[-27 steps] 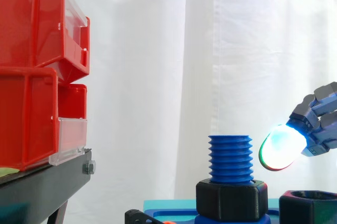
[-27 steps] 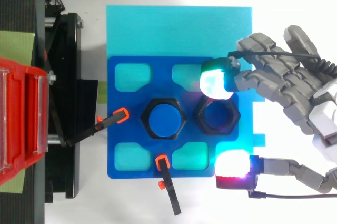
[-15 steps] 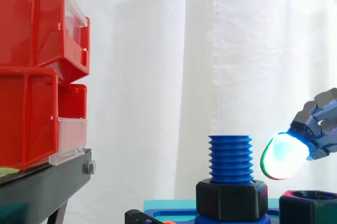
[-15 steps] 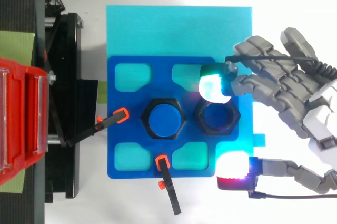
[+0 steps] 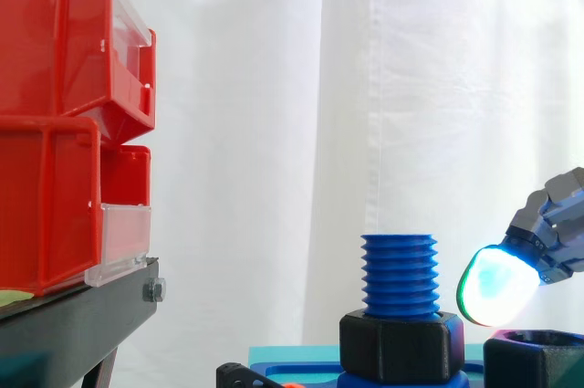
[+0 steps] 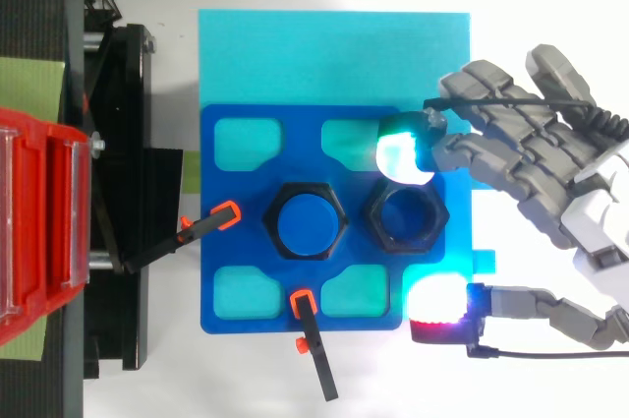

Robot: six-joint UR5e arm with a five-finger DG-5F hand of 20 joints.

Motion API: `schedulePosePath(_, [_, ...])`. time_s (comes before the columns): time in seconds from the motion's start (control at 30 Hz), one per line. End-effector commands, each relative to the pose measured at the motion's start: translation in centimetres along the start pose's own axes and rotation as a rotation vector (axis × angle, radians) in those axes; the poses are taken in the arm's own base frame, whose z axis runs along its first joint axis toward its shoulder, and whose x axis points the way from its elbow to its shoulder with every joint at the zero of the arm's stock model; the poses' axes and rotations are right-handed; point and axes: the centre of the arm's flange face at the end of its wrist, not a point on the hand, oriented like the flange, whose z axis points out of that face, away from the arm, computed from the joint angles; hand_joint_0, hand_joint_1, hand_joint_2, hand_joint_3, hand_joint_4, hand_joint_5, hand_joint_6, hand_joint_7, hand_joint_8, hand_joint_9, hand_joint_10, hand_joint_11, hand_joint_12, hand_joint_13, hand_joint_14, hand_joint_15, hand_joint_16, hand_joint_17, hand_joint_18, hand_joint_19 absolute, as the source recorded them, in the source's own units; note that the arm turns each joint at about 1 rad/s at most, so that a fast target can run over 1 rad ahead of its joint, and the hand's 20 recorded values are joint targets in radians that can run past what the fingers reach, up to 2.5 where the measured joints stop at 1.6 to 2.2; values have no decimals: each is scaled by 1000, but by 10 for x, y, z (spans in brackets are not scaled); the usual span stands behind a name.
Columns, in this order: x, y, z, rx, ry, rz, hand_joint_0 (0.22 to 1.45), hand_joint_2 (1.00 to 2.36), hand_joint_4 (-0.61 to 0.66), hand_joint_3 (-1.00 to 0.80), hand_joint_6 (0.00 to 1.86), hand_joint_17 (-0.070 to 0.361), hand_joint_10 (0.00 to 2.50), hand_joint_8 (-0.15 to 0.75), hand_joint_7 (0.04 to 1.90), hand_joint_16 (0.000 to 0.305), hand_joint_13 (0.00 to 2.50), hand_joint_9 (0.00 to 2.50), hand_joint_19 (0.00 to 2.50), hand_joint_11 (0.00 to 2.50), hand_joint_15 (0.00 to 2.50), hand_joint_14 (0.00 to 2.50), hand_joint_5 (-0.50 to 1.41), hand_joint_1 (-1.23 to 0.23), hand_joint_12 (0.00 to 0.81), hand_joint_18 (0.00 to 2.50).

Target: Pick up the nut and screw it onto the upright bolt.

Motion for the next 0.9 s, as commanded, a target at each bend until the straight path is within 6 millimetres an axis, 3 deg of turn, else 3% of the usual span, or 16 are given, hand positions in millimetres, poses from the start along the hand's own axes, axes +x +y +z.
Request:
schedulePosePath(0.0, [0, -2, 2, -7, 5, -1, 387, 1000, 145, -500, 502, 91, 0, 248, 747, 40, 37, 134, 0, 0, 0, 0, -287, -798, 323, 0])
schedulePosePath(0.3, [0, -6, 7, -5, 6, -7, 377, 1000, 137, -500, 502, 93, 0, 246, 740, 41, 27, 118, 0, 0, 0, 0, -292, -828, 329, 0])
schedulePosePath(0.5, [28, -17, 9, 3, 27, -38, 373, 1000, 130, -500, 502, 95, 0, 241, 748, 42, 1, 82, 0, 0, 0, 0, -298, -797, 332, 0])
schedulePosePath(0.87, [27, -16, 11, -1, 25, -7, 374, 1000, 142, -500, 502, 96, 0, 245, 754, 43, 8, 87, 0, 0, 0, 0, -296, -761, 332, 0])
